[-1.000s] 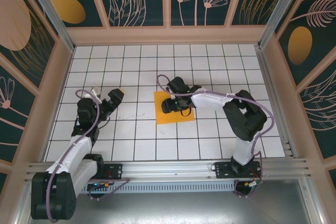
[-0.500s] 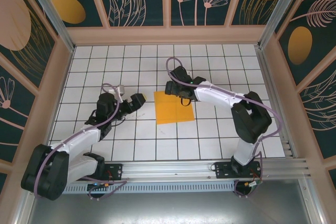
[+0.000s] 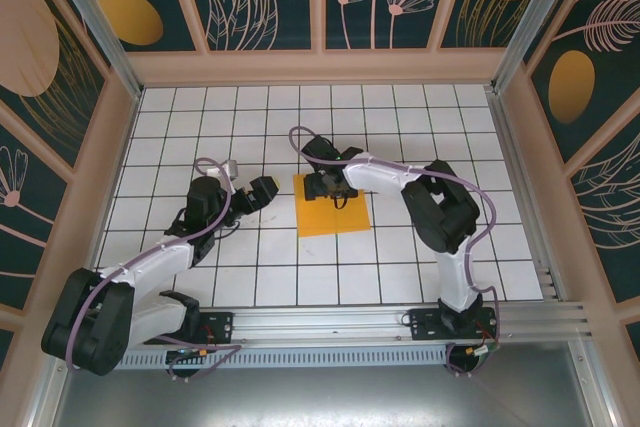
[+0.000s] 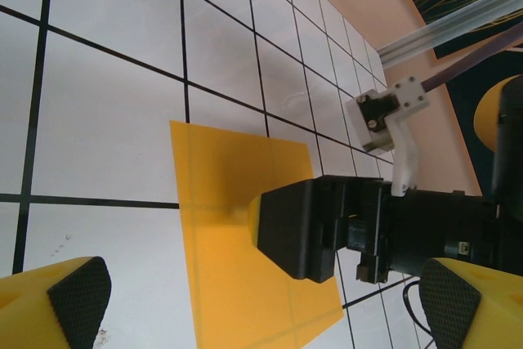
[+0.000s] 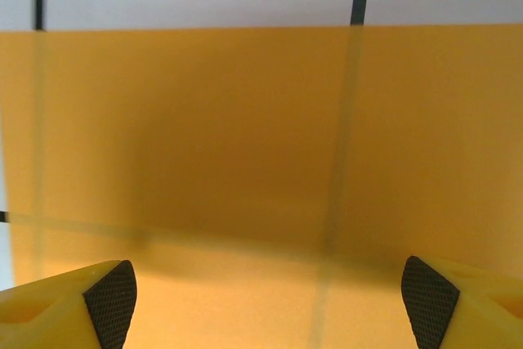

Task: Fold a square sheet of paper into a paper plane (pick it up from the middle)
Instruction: Fold the square sheet of paper in half at the center of the table.

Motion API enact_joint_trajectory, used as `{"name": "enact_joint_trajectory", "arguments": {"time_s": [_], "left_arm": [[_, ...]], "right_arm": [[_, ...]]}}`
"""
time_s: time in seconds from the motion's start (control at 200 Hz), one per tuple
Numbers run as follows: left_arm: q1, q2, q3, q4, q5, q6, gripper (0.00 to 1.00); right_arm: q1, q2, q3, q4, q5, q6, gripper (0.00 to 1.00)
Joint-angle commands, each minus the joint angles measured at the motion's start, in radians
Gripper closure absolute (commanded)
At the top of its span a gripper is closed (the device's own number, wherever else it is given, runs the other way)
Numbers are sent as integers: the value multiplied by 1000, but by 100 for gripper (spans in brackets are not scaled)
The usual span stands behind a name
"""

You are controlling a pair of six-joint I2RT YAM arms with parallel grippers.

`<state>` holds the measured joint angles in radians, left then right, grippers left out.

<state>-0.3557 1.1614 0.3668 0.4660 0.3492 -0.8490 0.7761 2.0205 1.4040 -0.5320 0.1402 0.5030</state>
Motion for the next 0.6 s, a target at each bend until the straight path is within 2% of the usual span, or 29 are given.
{"name": "enact_joint_trajectory", "arguments": {"time_s": [0.0, 0.095, 0.245, 0.3, 0.365, 0.46, 0.595], "left_arm": [[-5, -5, 22, -12, -14, 30, 1], [-5, -3, 32, -14, -6, 29, 1], [-5, 1, 42, -17, 2, 24, 1], [-5, 1, 43, -18, 4, 22, 1], [-5, 1, 43, -18, 6, 21, 1], [-5, 3, 46, -24, 12, 22, 1], [-5, -3, 49, -29, 14, 28, 1]], "right_arm": [[-2, 38, 12, -52, 4, 21, 12], [-1, 45, -8, -51, -20, 136, 13], [6, 14, -83, -40, -36, 428, 14], [15, -1, -107, -22, -37, 488, 15], [28, -7, -91, -19, -16, 477, 16], [39, -14, -23, -103, 68, 454, 15], [51, -34, 42, -121, 128, 334, 14]]}}
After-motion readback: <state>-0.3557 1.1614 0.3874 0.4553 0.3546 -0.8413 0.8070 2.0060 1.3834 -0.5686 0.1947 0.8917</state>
